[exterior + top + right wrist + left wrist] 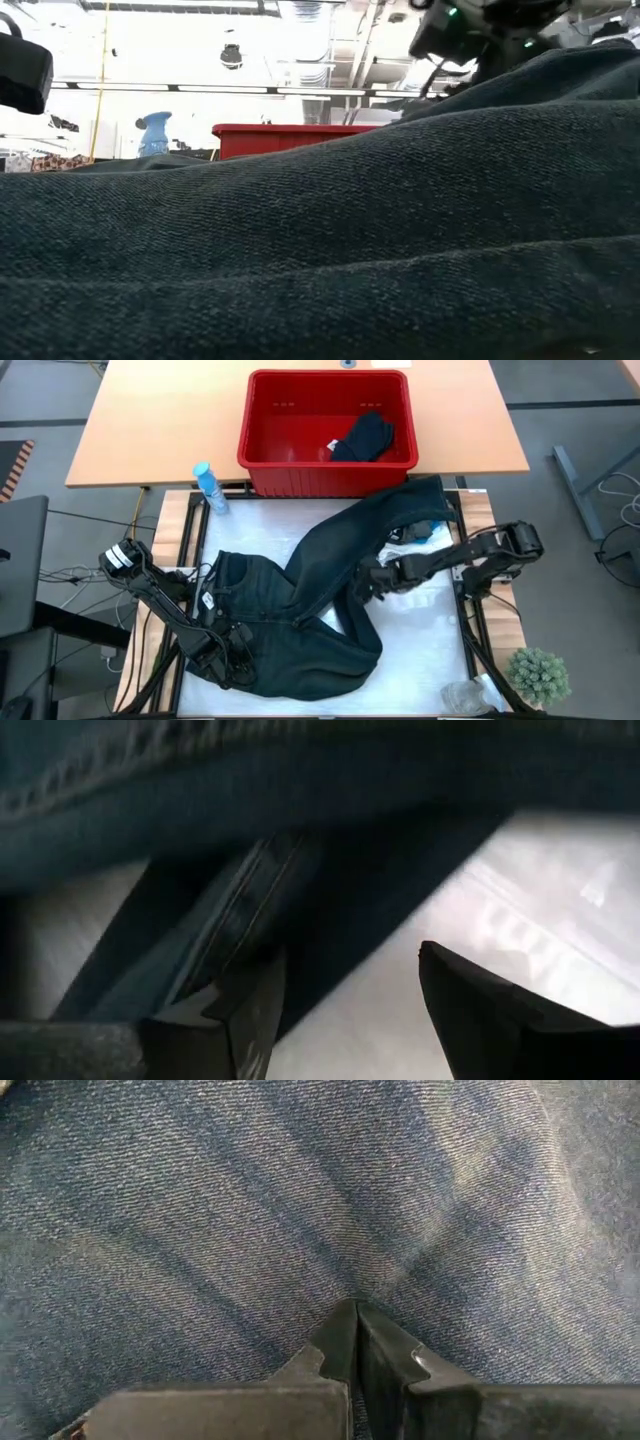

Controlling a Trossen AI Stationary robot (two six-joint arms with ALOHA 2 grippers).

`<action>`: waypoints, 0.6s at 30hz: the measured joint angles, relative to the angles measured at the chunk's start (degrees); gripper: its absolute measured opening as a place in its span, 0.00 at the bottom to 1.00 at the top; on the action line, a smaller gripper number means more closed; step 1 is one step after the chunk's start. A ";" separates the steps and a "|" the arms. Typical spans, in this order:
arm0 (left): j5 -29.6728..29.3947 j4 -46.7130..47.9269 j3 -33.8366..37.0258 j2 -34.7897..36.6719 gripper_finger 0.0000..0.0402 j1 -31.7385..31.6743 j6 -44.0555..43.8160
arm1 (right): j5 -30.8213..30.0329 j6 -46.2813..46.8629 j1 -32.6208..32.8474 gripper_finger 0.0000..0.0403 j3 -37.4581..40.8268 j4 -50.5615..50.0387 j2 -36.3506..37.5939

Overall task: Fold laundry
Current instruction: Fold the blue pants

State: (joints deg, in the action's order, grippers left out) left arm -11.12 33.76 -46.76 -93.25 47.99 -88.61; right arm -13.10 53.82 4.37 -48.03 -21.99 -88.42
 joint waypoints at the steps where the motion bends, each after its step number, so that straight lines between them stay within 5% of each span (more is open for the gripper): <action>1: -0.15 0.00 0.00 0.00 0.00 0.02 -0.33 | 0.66 -1.52 -1.33 0.63 0.00 1.16 0.10; 7: -0.61 -0.09 0.02 -0.02 0.00 -0.03 -1.17 | 13.10 -5.71 -6.85 0.63 -0.02 0.89 0.91; 18: -2.37 -0.25 0.02 -0.07 0.00 0.00 -2.11 | 10.14 -4.32 -3.38 0.63 -0.02 -0.35 11.03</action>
State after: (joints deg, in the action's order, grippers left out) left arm -13.49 33.51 -46.74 -93.32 47.99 -90.71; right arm -2.96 49.50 0.99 -48.05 -22.35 -77.39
